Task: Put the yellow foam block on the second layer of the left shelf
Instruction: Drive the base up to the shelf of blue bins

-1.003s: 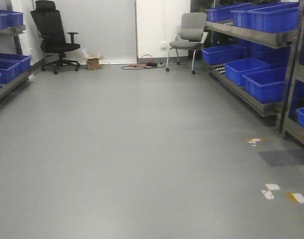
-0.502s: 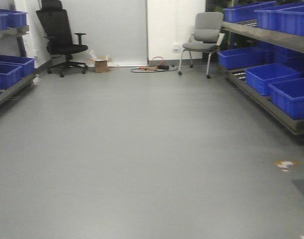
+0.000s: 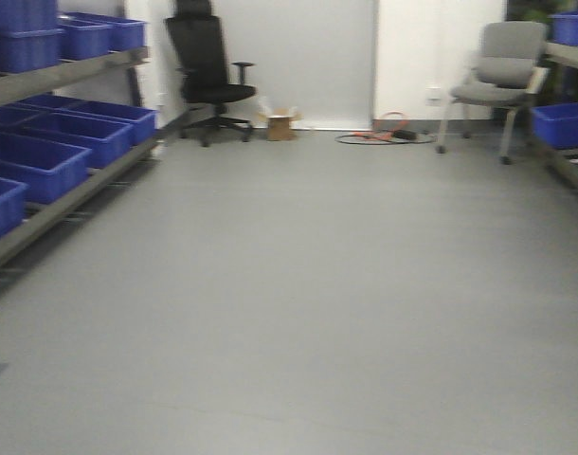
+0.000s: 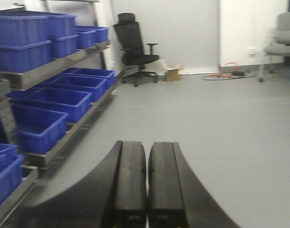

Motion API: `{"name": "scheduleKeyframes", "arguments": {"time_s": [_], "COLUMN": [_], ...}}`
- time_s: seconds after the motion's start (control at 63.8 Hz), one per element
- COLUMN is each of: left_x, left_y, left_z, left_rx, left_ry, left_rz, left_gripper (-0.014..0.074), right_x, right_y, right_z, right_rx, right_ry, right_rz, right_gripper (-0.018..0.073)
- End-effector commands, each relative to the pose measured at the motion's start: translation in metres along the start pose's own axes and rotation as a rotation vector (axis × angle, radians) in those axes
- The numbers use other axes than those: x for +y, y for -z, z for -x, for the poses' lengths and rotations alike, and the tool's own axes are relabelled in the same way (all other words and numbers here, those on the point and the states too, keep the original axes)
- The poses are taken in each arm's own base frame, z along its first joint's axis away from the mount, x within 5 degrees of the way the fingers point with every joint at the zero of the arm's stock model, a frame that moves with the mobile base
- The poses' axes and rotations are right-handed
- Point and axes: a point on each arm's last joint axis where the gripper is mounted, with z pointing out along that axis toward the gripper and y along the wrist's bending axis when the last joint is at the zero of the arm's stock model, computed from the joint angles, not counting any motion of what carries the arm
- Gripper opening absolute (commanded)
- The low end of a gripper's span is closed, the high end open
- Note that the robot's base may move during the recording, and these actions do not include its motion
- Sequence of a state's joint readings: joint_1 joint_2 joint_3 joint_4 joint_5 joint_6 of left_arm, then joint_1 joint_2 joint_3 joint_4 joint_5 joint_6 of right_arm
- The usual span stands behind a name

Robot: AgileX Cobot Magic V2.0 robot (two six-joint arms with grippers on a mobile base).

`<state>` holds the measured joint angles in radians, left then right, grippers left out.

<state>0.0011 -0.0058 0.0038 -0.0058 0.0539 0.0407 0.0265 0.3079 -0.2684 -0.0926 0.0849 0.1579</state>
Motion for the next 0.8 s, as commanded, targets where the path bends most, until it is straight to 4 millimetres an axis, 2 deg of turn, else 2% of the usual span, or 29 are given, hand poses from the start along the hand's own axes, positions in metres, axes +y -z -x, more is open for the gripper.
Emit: {"name": "scheduleKeyframes", "arguments": {"time_s": [0.0,0.784], "left_x": [-0.0002,-0.0002], "left_y": [0.0007,0.0007], "left_z": [-0.0005,-0.0005], "left_rx": [-0.073,-0.073], "left_ry": [0.009,0.009], "left_rz": [-0.002,-0.002], "left_gripper": [0.0124,0.0124], "right_x": [0.0016,0.0016], "right_y": [0.0004,0.0004], "right_z": [0.0168,0.0168], "right_rx": [-0.104,-0.104], "right_ry": [0.015,0.015], "right_rz": [0.011,0.011], "right_gripper": [0.0463,0.0463]}}
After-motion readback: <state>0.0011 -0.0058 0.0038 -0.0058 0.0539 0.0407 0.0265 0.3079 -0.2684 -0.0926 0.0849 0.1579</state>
